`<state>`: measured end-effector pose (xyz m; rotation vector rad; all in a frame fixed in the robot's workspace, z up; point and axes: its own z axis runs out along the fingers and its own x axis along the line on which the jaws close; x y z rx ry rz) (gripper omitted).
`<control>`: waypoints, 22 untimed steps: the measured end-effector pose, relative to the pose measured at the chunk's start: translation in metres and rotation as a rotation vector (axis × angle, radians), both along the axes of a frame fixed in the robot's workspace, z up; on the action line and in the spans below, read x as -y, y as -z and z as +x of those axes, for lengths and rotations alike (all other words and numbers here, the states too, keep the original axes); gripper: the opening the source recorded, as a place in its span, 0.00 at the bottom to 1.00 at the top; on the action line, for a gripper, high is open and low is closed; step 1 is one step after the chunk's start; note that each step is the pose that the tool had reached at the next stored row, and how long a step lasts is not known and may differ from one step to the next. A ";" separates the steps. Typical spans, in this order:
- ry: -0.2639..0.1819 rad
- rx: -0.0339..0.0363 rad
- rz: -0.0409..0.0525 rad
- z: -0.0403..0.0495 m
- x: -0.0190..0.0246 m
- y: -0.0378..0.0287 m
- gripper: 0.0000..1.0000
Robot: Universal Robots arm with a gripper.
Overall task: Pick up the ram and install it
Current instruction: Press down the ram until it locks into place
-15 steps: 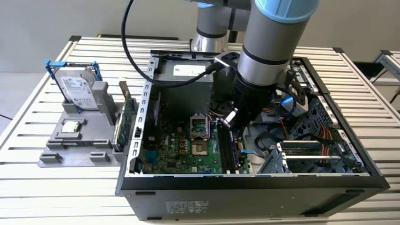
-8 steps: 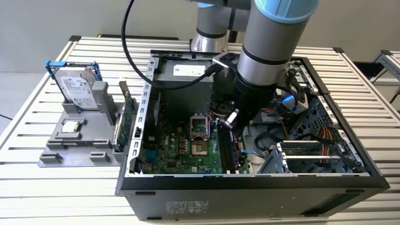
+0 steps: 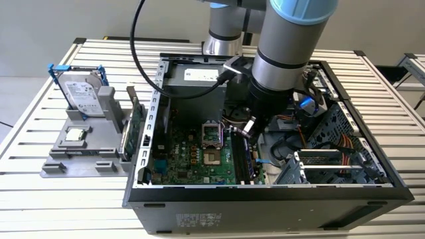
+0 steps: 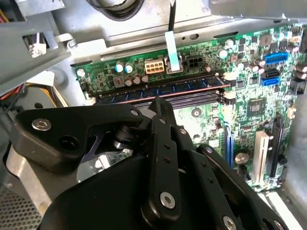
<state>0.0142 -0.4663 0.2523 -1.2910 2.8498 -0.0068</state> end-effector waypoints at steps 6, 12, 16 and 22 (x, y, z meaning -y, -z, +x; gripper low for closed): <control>-0.079 0.0000 0.0019 0.0000 -0.0002 0.0007 0.00; -0.160 0.0000 0.0038 0.0000 -0.0004 0.0022 0.00; -0.217 -0.0001 0.0040 0.0000 -0.0008 0.0028 0.00; -0.302 -0.0002 0.0042 0.0001 -0.0014 0.0036 0.00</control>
